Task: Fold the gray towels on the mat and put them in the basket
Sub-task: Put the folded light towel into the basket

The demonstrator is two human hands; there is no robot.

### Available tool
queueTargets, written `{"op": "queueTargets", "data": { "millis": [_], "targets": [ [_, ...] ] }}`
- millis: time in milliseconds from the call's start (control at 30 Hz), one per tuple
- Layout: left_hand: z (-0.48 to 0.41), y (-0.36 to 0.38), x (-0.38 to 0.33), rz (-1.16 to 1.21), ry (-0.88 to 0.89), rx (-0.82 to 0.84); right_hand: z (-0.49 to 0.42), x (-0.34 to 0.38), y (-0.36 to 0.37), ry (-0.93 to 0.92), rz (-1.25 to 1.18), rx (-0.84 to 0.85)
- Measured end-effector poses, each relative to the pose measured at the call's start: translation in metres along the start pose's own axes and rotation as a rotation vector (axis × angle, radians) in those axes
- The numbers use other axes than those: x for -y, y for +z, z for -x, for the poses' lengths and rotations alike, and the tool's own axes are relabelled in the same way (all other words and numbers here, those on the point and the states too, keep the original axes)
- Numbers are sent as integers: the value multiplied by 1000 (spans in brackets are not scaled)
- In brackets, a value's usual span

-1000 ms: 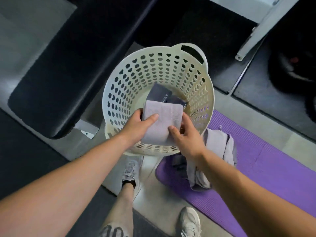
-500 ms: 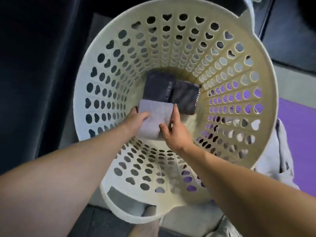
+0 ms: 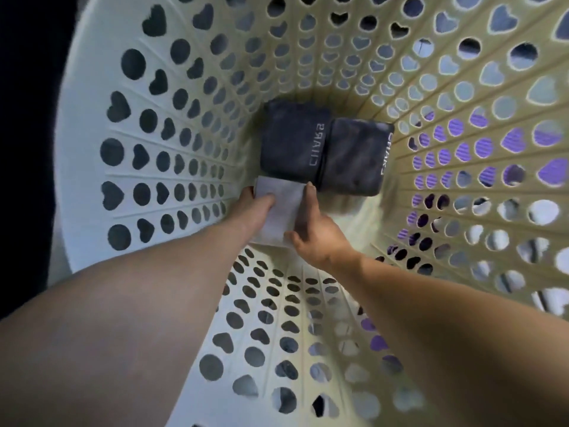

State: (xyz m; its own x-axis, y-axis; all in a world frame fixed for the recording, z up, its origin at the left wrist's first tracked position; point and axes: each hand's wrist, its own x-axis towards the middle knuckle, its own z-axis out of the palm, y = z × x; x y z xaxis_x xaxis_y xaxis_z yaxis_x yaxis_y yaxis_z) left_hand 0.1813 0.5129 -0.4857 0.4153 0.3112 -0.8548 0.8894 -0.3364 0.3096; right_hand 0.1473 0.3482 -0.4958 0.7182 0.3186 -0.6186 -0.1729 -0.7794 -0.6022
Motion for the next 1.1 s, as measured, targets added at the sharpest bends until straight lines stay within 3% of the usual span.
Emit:
{"op": "queueTargets", "data": {
  "millis": [367, 633, 1100],
  "targets": [
    [-15, 6, 8, -73, 33, -67, -5, -2, 2, 96, -108, -30],
    [-9, -7, 6, -172, 204, -43, -7, 0, 2, 86, -31, -30],
    [49, -24, -30, -501, 321, -93, 33, 29, -50, 105, 163, -55]
  ]
}}
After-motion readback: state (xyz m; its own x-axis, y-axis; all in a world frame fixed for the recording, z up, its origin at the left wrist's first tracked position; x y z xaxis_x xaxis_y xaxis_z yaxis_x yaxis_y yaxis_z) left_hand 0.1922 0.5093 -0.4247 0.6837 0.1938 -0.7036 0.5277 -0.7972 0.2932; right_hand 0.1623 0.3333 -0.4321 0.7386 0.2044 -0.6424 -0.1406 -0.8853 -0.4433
